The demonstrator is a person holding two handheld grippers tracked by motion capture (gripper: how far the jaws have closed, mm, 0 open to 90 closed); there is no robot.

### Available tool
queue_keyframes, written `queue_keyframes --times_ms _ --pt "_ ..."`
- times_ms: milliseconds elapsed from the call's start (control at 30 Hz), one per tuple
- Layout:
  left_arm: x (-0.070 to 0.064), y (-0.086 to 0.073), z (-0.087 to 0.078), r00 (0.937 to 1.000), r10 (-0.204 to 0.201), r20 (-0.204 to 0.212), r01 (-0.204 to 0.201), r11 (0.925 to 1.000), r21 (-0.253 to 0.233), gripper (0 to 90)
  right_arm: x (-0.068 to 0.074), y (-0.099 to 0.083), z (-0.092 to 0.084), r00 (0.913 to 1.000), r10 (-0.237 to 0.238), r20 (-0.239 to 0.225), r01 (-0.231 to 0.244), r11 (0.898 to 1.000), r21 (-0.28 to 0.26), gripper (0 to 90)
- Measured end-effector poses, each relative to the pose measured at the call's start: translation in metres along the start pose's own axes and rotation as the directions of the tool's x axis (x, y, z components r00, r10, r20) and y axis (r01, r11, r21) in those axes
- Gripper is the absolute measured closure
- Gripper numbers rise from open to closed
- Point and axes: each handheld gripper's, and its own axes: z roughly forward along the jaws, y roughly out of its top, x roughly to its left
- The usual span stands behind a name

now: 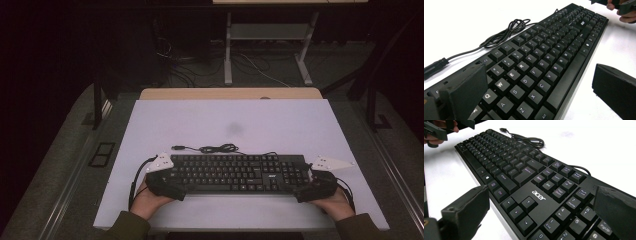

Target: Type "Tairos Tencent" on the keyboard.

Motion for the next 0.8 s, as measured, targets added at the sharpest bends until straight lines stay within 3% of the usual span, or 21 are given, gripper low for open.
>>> queue_keyframes --times_ms 400,500,800 --pt "-0.0018 0.0029 -0.0005 1.0000 -0.002 -0.007 0.002 0.9999 0.014 0.0 0.0008 0.0026 -0.0009 0.9997 -0.007 -0.025 0.007 1.000 -0.021 4.4" --pt "-0.0004 0.0044 0.0006 0.9998 -0.021 0.004 0.021 0.9998 -0.002 0.0 0.0028 0.0029 -0.0001 0.9993 -0.015 -0.033 0.015 1.000 -0.026 4.4" --pt "-0.0022 0.0061 0.0027 0.9999 -0.005 0.012 0.005 1.0000 0.000 0.0 0.0061 0.0053 0.0018 0.9992 -0.009 -0.039 0.008 1.000 -0.028 4.4"
